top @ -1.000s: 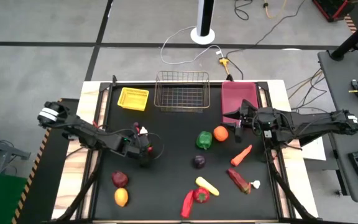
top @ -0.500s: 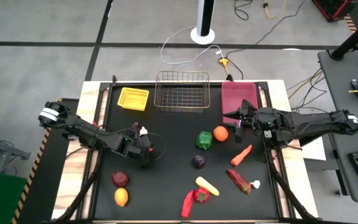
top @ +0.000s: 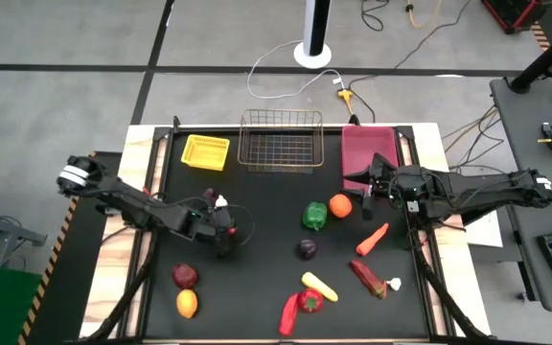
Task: Sort produce into baskets
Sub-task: Put the green lime into the gold wire basket
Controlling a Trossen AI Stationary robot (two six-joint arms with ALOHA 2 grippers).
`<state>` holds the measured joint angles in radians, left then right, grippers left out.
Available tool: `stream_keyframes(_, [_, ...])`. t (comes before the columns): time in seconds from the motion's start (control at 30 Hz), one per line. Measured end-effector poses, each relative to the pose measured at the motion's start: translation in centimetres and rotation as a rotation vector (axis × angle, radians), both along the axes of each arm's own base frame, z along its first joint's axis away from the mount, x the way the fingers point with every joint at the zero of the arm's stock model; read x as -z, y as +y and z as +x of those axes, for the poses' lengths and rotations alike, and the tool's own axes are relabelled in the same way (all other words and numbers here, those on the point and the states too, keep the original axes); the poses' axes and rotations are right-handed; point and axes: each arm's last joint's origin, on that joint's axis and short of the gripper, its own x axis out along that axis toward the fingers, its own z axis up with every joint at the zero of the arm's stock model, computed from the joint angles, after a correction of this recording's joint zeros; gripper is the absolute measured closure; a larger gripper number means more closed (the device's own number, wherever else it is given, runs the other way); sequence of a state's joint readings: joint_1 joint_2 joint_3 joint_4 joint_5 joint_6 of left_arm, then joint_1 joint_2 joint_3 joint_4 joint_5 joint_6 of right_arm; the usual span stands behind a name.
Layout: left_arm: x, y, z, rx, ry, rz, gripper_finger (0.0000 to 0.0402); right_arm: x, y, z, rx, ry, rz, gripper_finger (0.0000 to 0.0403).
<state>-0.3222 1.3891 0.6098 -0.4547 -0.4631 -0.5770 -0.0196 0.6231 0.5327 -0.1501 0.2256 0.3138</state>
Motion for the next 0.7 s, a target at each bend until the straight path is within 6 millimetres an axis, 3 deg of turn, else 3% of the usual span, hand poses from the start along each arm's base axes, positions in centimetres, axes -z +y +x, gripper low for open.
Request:
stream_keyframes(0.43, [-3.4,0.4,-0.8,0.003,-0.181,-0.014,0.0242,0.0,0.0,0.0,0.000,-0.001,0.000,0.0183])
stream_keyframes(0.7, [-5.6,0.2,-0.2,0.076,-0.363,0.001,0.0242,0.0,0.0,0.0,0.000,0.000,0.000,0.0183])
